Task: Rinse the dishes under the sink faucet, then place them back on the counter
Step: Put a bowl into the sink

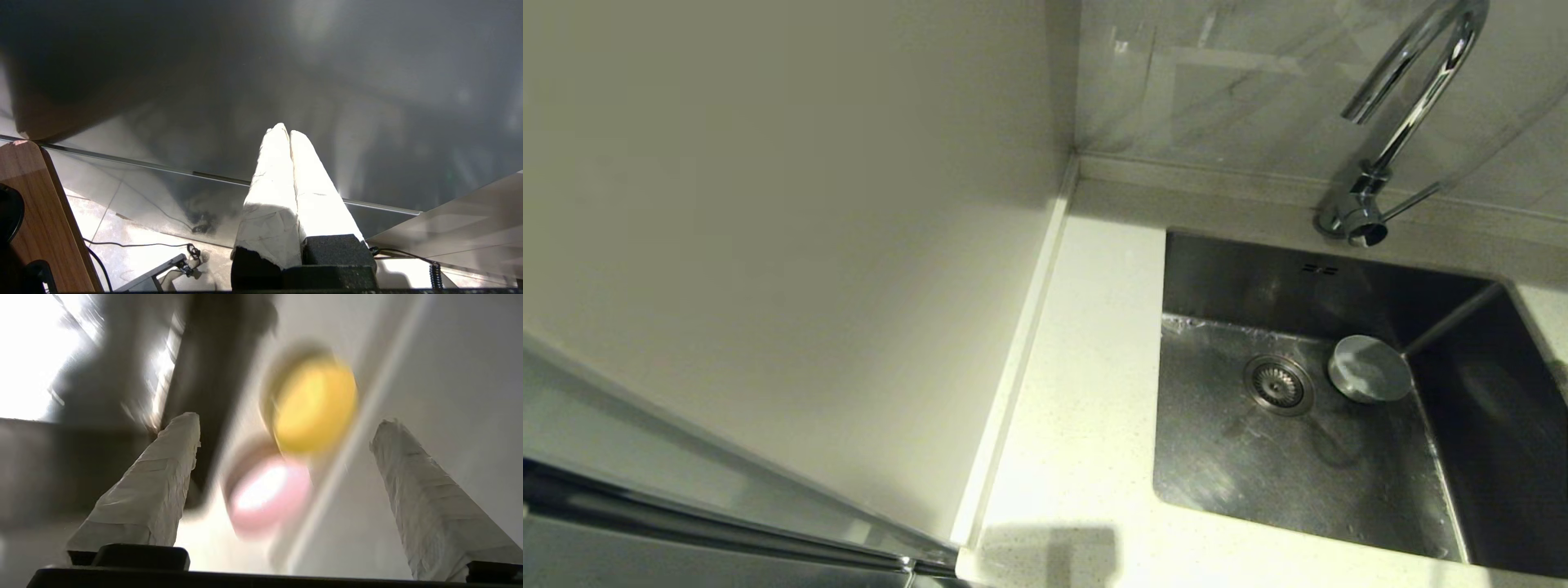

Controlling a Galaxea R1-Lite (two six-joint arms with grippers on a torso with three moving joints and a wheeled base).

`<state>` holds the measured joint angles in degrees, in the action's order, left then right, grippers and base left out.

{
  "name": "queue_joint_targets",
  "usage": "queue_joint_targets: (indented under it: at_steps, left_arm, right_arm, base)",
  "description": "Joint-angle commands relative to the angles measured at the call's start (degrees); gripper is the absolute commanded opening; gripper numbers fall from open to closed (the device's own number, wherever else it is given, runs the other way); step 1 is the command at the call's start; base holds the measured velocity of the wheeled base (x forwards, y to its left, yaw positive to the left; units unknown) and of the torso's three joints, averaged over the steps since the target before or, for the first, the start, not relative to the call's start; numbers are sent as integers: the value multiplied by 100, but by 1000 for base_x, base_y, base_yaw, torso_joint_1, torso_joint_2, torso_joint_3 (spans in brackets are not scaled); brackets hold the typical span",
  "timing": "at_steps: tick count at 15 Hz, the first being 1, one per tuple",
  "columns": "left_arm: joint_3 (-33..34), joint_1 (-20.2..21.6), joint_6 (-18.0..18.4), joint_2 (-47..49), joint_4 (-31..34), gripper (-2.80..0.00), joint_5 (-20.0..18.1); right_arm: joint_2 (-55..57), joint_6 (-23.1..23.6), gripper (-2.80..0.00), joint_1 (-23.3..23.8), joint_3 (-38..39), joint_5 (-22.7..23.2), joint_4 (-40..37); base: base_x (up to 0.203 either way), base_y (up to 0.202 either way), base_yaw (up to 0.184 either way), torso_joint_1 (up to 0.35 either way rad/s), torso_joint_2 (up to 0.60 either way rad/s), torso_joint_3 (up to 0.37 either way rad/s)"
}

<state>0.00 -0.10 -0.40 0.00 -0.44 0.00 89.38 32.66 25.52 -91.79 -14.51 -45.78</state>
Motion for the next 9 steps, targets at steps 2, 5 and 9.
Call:
queue_joint_targets:
  at_steps: [2, 5, 9]
  left_arm:
    - [18, 1, -4, 0, 0, -280, 0]
    - [18, 1, -4, 0, 0, -280, 0]
    - [18, 1, -4, 0, 0, -280, 0]
  right_arm:
    - [-155, 15, 0, 292, 14, -261, -840]
    - [158, 6, 0, 526, 93, -261, -959]
    - [800, -242, 0, 593, 49, -263, -851]
  base:
    - [0, 0, 0, 0, 0, 0]
    - [0, 0, 0, 0, 0, 0]
    - [0, 0, 0, 0, 0, 0]
